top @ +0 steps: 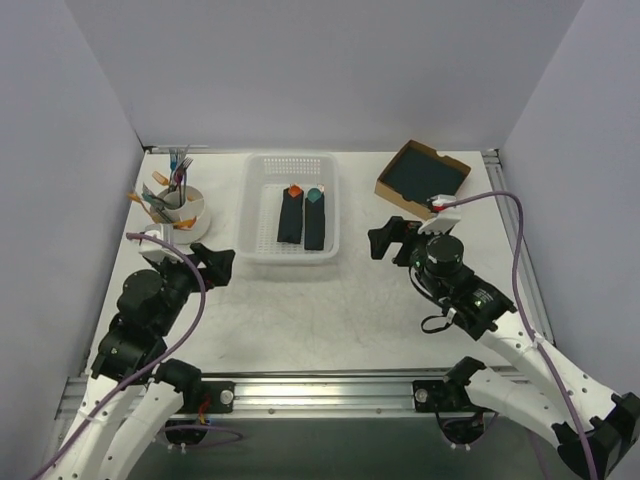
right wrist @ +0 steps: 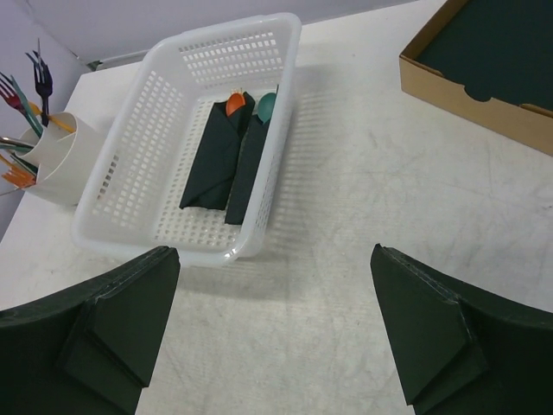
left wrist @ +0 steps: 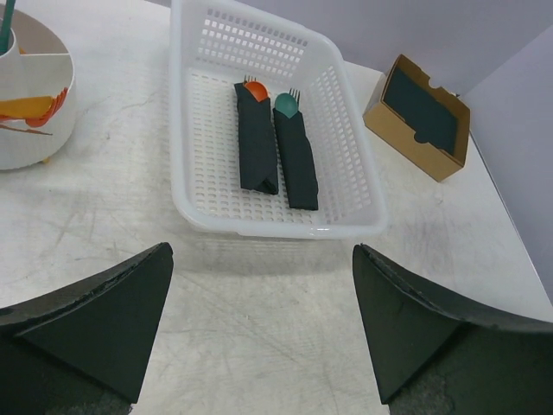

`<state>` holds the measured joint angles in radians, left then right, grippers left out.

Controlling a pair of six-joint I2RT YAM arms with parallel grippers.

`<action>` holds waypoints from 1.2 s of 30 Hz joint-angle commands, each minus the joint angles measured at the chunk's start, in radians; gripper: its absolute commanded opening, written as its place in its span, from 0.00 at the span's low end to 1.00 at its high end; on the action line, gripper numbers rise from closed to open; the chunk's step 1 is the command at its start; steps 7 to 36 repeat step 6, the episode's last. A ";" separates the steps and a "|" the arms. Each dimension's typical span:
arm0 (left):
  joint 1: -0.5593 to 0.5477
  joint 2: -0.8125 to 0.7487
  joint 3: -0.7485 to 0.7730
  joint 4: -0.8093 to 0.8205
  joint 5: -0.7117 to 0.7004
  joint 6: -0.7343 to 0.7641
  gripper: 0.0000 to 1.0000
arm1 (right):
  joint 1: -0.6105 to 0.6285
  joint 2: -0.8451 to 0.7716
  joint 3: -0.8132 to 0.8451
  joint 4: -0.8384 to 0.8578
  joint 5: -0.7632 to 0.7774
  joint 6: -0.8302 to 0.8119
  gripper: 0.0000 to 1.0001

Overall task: Place the utensils on the paper napkin and roll it up
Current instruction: Reset both arms

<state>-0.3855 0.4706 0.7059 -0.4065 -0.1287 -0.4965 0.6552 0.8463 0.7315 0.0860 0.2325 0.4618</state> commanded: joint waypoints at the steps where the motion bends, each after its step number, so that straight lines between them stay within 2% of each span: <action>1: 0.000 -0.056 -0.028 0.057 -0.034 -0.027 0.94 | 0.001 -0.039 -0.001 0.003 0.045 -0.022 1.00; 36: 0.000 -0.073 -0.033 0.045 -0.051 -0.033 0.94 | 0.003 -0.058 -0.015 -0.002 0.048 -0.009 1.00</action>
